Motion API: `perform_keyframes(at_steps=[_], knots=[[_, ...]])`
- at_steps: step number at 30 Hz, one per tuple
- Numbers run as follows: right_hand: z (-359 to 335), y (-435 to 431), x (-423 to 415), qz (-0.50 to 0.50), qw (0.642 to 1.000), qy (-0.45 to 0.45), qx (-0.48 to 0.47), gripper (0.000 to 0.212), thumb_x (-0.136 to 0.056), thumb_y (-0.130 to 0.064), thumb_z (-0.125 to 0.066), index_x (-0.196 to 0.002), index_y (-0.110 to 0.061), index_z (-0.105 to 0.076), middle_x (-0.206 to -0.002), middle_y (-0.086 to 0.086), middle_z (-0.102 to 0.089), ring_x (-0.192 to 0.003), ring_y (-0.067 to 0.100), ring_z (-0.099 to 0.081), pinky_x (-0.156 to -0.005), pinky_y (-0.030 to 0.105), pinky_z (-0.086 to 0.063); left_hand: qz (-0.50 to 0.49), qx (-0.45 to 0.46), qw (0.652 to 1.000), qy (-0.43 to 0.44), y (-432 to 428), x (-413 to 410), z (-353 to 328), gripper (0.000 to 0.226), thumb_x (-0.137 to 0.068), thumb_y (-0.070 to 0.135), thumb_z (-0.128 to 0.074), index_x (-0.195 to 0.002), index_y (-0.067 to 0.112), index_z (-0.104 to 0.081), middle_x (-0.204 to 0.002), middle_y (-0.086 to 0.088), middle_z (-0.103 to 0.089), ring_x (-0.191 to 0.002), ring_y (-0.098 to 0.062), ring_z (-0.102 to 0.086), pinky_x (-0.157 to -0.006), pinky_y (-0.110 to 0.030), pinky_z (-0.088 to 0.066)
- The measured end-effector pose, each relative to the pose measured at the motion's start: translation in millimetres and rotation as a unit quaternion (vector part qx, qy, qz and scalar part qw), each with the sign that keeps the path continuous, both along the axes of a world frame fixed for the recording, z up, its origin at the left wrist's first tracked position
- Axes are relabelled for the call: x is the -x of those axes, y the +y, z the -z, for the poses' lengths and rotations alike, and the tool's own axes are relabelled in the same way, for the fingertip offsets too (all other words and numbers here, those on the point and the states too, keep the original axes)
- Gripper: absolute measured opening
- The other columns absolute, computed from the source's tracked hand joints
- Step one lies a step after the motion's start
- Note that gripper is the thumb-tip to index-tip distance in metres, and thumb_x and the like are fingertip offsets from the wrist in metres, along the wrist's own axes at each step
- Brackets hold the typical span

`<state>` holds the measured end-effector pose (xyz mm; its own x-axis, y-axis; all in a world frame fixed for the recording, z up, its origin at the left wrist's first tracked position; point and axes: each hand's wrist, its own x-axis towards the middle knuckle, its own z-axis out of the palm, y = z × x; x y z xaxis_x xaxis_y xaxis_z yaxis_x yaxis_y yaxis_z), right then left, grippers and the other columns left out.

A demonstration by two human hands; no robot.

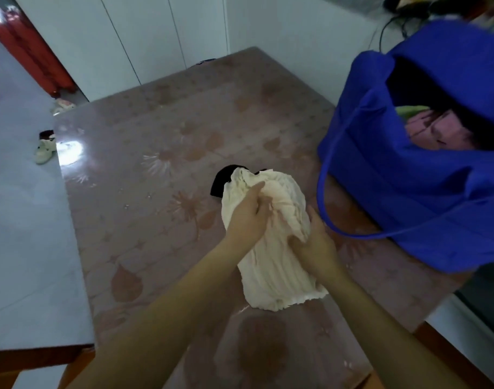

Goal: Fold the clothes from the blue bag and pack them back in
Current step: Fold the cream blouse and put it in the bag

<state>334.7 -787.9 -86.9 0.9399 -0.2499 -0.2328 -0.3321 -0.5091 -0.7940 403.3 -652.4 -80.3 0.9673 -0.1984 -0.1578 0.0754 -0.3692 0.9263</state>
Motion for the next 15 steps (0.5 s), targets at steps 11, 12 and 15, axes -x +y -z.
perform_keyframes(at_steps=[11, 12, 15], knots=[[16, -15, 14, 0.054, 0.987, 0.116, 0.099, 0.096, -0.078, -0.067, -0.053, -0.149, -0.024, -0.005, -0.154, 0.006, -0.022, -0.135, 0.032, -0.033, -0.108, 0.048, -0.031, 0.342, -0.447, 0.804, -0.194, 4, -47, 31, 0.057, -0.096, 0.053, -0.03, -0.149, 0.033, -0.019, -0.157, -0.005, -0.015, -0.143, -0.028, -0.014, -0.114, -0.048, -0.009], [15, -15, 15, 0.054, 0.985, 0.133, 0.098, 0.1, -0.076, -0.071, -0.052, -0.149, -0.025, -0.001, -0.154, 0.006, -0.023, -0.135, 0.033, -0.033, -0.109, 0.048, -0.03, 0.332, -0.441, 0.801, -0.231, 4, -55, 27, 0.059, -0.094, 0.058, -0.03, -0.147, 0.032, -0.027, -0.154, -0.005, -0.024, -0.139, -0.028, -0.022, -0.113, -0.048, -0.012], [11, -6, 20, 0.059, 0.977, 0.181, 0.098, 0.108, -0.071, -0.079, -0.048, -0.147, -0.028, 0.009, -0.152, 0.007, -0.029, -0.132, 0.034, -0.038, -0.107, 0.047, -0.029, 0.312, -0.444, 0.798, -0.263, 3, -85, 20, 0.09, -0.074, 0.078, -0.015, -0.147, 0.027, -0.026, -0.148, -0.003, -0.031, -0.133, -0.027, -0.029, -0.11, -0.044, -0.017]])
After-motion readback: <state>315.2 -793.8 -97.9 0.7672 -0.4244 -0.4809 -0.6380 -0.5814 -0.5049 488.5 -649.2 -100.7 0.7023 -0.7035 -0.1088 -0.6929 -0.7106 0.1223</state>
